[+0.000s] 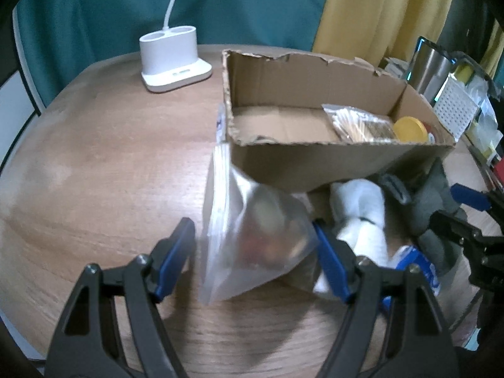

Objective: Organize objects
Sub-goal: 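Close the right gripper on the gray gloves while the left gripper grasps the clear food bag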

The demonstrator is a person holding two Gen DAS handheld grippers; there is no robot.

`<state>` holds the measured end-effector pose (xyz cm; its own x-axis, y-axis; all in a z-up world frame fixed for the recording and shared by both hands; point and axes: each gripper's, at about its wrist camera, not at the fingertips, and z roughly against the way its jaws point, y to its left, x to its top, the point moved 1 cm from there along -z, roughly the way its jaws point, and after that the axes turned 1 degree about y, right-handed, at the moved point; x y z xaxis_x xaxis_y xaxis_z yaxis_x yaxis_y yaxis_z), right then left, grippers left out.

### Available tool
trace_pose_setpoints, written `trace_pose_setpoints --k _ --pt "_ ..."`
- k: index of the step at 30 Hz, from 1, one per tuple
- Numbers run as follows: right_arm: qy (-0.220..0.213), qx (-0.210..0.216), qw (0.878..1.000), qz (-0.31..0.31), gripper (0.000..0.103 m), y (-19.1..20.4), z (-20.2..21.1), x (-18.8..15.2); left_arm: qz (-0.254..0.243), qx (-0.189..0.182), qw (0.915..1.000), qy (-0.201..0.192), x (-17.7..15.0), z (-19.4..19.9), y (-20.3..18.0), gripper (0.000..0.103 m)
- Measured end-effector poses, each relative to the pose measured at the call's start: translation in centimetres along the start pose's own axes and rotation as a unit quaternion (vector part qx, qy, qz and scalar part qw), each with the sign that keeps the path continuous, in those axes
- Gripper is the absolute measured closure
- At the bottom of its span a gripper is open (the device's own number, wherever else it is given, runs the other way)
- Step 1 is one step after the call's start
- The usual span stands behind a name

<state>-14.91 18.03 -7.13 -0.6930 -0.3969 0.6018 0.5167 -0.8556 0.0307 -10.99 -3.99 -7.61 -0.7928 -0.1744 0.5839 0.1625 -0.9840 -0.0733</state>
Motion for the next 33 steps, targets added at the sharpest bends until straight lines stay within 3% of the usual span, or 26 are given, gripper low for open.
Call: trace_pose_setpoints --k 5,9,11,14,21,24,25,26,33 --pt "-0.005 0.013 1.000 0.024 0.028 1.2 0.3 0.0 -0.003 -0.002 1.0000 -0.007 0.0 0.1 0.1 0.028" --pt "-0.006 0.013 0.999 0.050 0.033 2.0 -0.1 0.0 -0.002 -0.020 0.9998 -0.006 -0.1 0.0 0.1 0.043" --pt "-0.010 0.014 0.998 0.059 0.036 2.4 -0.2 0.0 0.000 -0.023 0.9997 -0.008 -0.1 0.1 0.0 0.044" --pt "-0.015 0.021 0.997 0.073 0.052 3.0 -0.3 -0.1 0.004 -0.032 0.9994 -0.010 -0.1 0.3 0.1 0.049" --pt "-0.011 0.056 0.997 0.055 0.061 2.8 -0.1 0.1 0.012 -0.038 0.9989 -0.026 0.0 1.8 0.3 0.052" --pt "-0.021 0.062 0.997 0.049 0.077 2.7 0.8 0.5 0.015 -0.037 0.9985 -0.037 0.1 2.7 0.5 0.052" --pt "-0.027 0.060 0.997 0.048 0.089 2.6 1.2 0.7 0.016 -0.037 0.9984 -0.041 0.2 3.0 0.6 0.052" --pt "-0.030 0.057 0.997 0.049 0.095 2.5 1.4 0.7 0.017 -0.037 0.9982 -0.045 0.2 3.3 0.6 0.052" --pt "-0.035 0.067 0.996 0.048 0.095 2.3 2.2 0.9 0.018 -0.037 0.9967 -0.069 0.6 5.2 0.6 0.052"
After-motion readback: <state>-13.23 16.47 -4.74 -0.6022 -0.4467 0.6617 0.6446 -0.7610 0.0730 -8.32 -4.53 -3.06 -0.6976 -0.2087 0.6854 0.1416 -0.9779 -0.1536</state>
